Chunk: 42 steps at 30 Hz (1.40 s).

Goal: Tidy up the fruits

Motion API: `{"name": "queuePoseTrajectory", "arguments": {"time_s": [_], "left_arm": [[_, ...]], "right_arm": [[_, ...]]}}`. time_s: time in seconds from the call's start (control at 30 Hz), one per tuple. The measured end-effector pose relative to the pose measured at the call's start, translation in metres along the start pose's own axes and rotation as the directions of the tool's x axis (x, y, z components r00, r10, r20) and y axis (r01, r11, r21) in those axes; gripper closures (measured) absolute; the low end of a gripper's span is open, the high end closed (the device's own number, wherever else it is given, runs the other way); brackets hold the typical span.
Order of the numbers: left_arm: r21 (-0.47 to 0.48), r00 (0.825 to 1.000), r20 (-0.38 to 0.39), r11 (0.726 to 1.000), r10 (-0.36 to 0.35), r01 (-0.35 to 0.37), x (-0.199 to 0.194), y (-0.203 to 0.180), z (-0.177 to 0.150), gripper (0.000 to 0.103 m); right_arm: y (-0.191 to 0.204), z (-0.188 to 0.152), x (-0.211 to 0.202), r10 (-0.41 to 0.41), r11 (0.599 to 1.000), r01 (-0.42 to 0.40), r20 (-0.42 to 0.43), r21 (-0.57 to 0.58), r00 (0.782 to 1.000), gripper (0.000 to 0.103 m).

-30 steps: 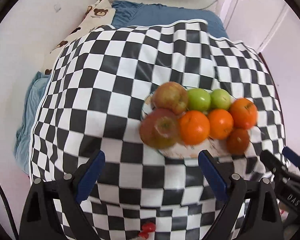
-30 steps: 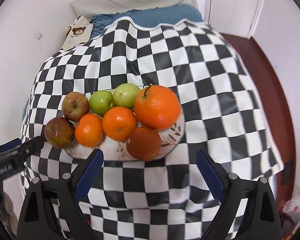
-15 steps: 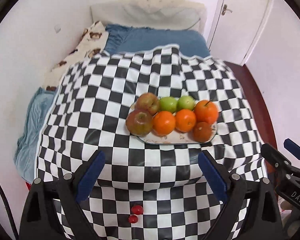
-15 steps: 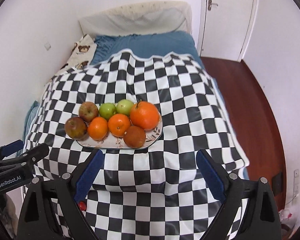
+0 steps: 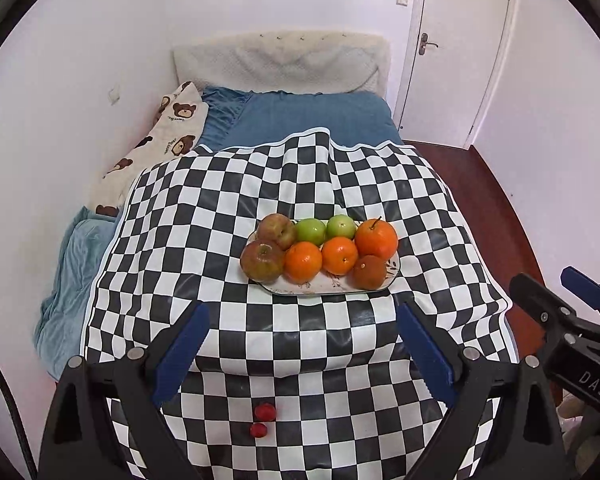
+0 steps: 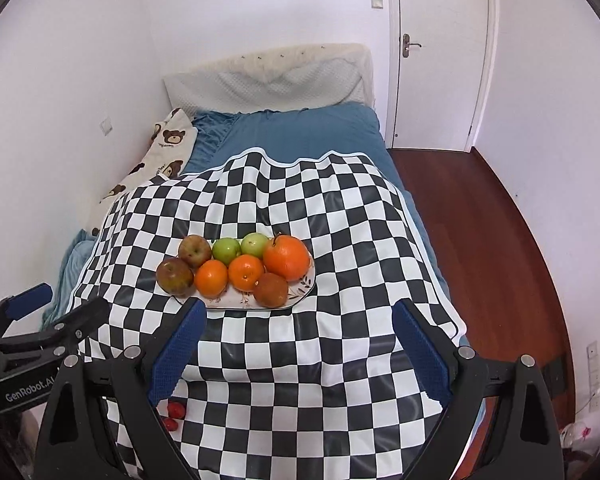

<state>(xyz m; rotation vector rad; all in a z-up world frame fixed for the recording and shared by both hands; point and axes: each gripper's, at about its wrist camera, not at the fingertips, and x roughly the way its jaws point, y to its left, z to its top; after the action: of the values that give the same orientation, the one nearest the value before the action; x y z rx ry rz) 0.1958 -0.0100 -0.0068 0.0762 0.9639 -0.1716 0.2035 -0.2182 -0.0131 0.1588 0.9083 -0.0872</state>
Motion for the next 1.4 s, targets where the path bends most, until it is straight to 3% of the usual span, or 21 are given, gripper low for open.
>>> {"name": "queuePoseTrajectory", "arguments": {"time_s": [0.13,0.23,0.4,0.47,0.5,0.57,0.6,0.67,0.7,0.8,0.9,1.03,1.1,1.17,1.27,1.4], "left_arm": [[-0.026,1.0,-0.022,1.0,-0.007,0.007,0.008,0.005,-0.003,0.008],[-0.049,0.998,-0.054,0.999,0.015,-0.017,0.022,0.015,-0.007,0.001],[-0.077,0.983,-0.139,0.988,0.124,-0.135,0.055,0.046,-0.028,0.0],[-0.072,0.965,-0.199,0.98,0.169,-0.187,0.073,0.06,-0.043,0.0],[-0.066,0.955,-0.22,0.974,0.199,-0.218,0.081,0.066,-0.051,0.0],[-0.043,0.928,-0.278,0.962,0.248,-0.27,0.099,0.077,-0.069,0.0],[-0.035,0.913,-0.313,0.958,0.261,-0.286,0.109,0.084,-0.08,0.001],[-0.022,0.883,-0.367,0.947,0.292,-0.322,0.124,0.095,-0.099,0.001],[-0.013,0.864,-0.401,0.941,0.305,-0.338,0.133,0.101,-0.11,0.001],[-0.011,0.821,-0.473,0.93,0.32,-0.368,0.152,0.118,-0.139,0.001],[-0.018,0.786,-0.523,0.917,0.33,-0.397,0.164,0.133,-0.162,0.001],[-0.043,0.761,-0.558,0.904,0.331,-0.425,0.172,0.148,-0.181,0.001],[-0.056,0.759,-0.565,0.903,0.323,-0.426,0.171,0.152,-0.187,0.001],[-0.075,0.763,-0.575,0.909,0.296,-0.409,0.171,0.154,-0.193,0.001],[-0.12,0.786,-0.575,0.927,0.228,-0.356,0.17,0.154,-0.196,0.001],[-0.209,0.856,-0.512,0.955,0.078,-0.212,0.16,0.145,-0.19,0.002]], "right_arm": [[-0.004,-0.002,0.004,0.034,0.999,-0.034,-0.015,0.031,0.999,0.007],[-0.005,-0.006,0.017,0.073,0.996,-0.071,-0.053,0.048,0.996,0.007],[0.002,-0.029,0.066,0.188,0.981,-0.171,-0.21,0.095,0.959,0.007],[0.009,-0.045,0.093,0.248,0.967,-0.218,-0.294,0.13,0.923,0.007],[0.014,-0.055,0.11,0.296,0.953,-0.254,-0.337,0.165,0.894,0.007],[0.024,-0.076,0.141,0.381,0.922,-0.31,-0.409,0.231,0.829,0.007],[0.033,-0.09,0.159,0.428,0.902,-0.341,-0.445,0.266,0.786,0.008],[0.049,-0.11,0.183,0.474,0.879,-0.364,-0.501,0.306,0.724,0.026],[0.062,-0.124,0.2,0.501,0.865,-0.378,-0.537,0.33,0.678,0.028],[0.092,-0.15,0.228,0.525,0.85,-0.395,-0.6,0.348,0.603,0.035],[0.123,-0.17,0.246,0.501,0.861,-0.403,-0.652,0.309,0.57,0.038],[0.149,-0.188,0.264,0.464,0.877,-0.391,-0.698,0.278,0.545,0.047],[0.158,-0.194,0.268,0.442,0.885,-0.393,-0.712,0.249,0.546,0.05],[0.164,-0.198,0.272,0.419,0.895,-0.385,-0.717,0.223,0.558,0.063],[0.169,-0.198,0.271,0.401,0.901,-0.39,-0.711,0.192,0.578,0.068],[0.153,-0.188,0.254,0.413,0.899,-0.393,-0.671,0.193,0.616,0.068]]}}
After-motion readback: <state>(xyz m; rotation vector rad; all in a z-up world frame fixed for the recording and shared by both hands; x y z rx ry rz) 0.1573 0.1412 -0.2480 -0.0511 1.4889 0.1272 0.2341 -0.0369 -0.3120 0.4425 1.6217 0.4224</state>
